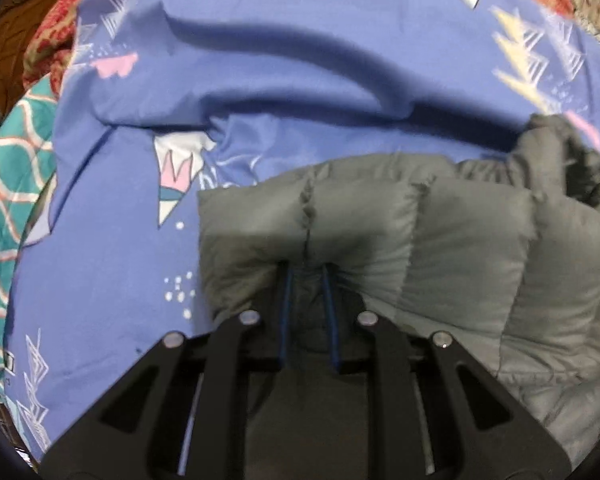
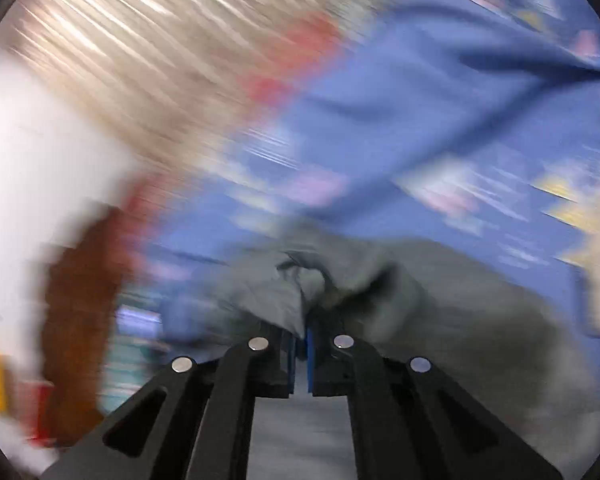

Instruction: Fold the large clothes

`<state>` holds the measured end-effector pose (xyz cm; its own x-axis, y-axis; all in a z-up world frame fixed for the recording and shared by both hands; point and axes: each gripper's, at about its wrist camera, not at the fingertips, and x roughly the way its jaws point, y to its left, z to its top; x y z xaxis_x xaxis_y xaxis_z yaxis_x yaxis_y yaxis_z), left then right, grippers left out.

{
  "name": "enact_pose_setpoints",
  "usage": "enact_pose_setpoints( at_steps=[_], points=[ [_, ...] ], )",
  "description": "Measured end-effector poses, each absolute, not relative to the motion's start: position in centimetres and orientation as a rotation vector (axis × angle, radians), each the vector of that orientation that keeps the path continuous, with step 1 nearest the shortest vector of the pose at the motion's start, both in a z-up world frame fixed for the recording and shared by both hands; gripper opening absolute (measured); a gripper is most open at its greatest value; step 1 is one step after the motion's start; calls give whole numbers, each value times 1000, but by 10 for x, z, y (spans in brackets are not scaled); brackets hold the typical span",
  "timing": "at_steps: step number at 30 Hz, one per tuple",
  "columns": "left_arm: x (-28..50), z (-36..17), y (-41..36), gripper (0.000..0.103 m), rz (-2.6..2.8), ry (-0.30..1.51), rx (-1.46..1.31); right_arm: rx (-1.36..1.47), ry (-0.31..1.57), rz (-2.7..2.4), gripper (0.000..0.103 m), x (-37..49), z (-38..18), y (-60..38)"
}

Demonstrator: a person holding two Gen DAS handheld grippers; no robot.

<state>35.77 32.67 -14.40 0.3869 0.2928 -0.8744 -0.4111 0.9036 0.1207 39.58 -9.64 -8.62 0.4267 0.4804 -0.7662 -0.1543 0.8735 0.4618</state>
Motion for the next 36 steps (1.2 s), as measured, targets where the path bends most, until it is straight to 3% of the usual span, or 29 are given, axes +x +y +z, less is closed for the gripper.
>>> enact_pose_setpoints(
  at_steps=[3, 7, 11, 13, 15, 21, 25, 27, 28, 36],
  points=[
    [361, -147, 304, 16, 487, 1060, 98, 156, 1146, 387, 28, 388, -126, -74],
    [352, -165, 297, 16, 500, 1035, 301, 94, 1122, 430, 30, 369, -125, -63],
    [312, -132, 323, 16, 421, 947, 146, 30, 1036, 427, 42, 338, -88, -74],
    [278, -107, 329, 16, 401, 852, 61, -11, 973, 396, 57, 323, -69, -79],
    [259, -90, 330, 16, 387, 794, -9, 9, 886, 361, 60, 318, -49, -89],
    [273, -81, 301, 16, 253, 793, -152, 102, 747, 506, 61, 337, -27, -36],
    [309, -113, 279, 16, 280, 891, -70, 38, 832, 538, 61, 370, -80, 21],
    [322, -144, 290, 21, 332, 998, -79, -10, 1015, 471, 60, 394, -143, 27],
    [322, -156, 296, 21, 305, 1000, -112, 75, 1011, 500, 60, 399, -161, 17],
    [314, -154, 271, 25, 381, 957, 55, 94, 1005, 466, 60, 385, -143, 7]
  ],
)
